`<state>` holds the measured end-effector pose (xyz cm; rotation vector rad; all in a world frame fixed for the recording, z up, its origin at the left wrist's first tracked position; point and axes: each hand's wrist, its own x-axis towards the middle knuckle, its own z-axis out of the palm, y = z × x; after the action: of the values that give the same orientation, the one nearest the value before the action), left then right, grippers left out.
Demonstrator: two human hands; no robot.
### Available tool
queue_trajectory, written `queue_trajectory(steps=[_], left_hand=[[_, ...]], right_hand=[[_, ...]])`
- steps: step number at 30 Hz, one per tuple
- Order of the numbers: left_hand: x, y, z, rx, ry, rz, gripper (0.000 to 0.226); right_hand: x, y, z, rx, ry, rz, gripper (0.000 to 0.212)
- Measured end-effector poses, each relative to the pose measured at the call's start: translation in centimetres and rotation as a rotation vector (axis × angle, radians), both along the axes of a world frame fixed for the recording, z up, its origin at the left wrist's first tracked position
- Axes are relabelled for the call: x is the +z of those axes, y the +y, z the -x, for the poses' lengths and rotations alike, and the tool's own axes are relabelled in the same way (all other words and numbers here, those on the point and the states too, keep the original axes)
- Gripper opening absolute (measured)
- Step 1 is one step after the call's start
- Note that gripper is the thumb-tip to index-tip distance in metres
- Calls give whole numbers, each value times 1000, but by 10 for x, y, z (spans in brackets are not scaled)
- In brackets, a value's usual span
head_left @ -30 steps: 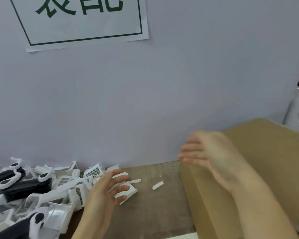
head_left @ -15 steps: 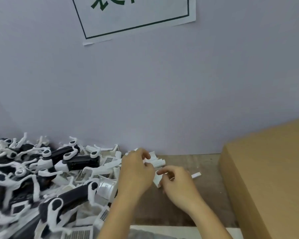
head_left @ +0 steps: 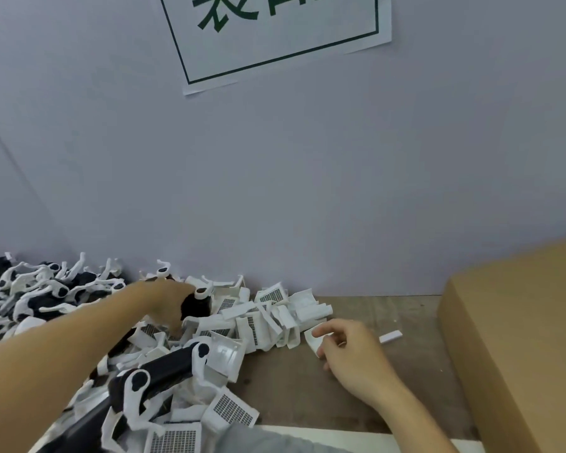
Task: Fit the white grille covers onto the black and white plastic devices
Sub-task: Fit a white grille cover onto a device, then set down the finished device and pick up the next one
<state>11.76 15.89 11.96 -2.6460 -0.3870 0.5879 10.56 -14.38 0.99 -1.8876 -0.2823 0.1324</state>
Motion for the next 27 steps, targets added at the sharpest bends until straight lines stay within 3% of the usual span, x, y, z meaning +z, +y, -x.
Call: queue_trajectory(steps=[3,5,11,13,15,17,19,22,25,27], left_hand=[[-13,16,5,-94,-201,-50,45],[-5,17,6,-125,-314,-40,45],[31,-32,18,-241,-845,299,40],[45,-64,28,-223,-839,575,37],[52,-99,44,-211,-663,846,34],[43,-133,58,-274,-490,928,32],[19,-158,65,-336,-480,952,29],[-20,-178,68,-249,-657,1048,51],[-50,-182,68,-60,-936,1230,69],[-63,-186,66,96,-1134,1356,68]], right_hand=[[-1,1,-1,3,4,-18,34],[-1,1,-2,-2,9,-34,34],[1,0,-4,-73,-86,-113,29],[7,0,-5,-96,-113,-248,26],[16,-4,-4,-125,-94,-455,20],[26,-13,-3,-58,-38,-694,27],[32,-24,-3,91,17,-836,41],[35,-30,0,162,-38,-740,33],[30,-26,-3,-35,-57,-575,11],[24,-23,-7,-115,6,-548,12]])
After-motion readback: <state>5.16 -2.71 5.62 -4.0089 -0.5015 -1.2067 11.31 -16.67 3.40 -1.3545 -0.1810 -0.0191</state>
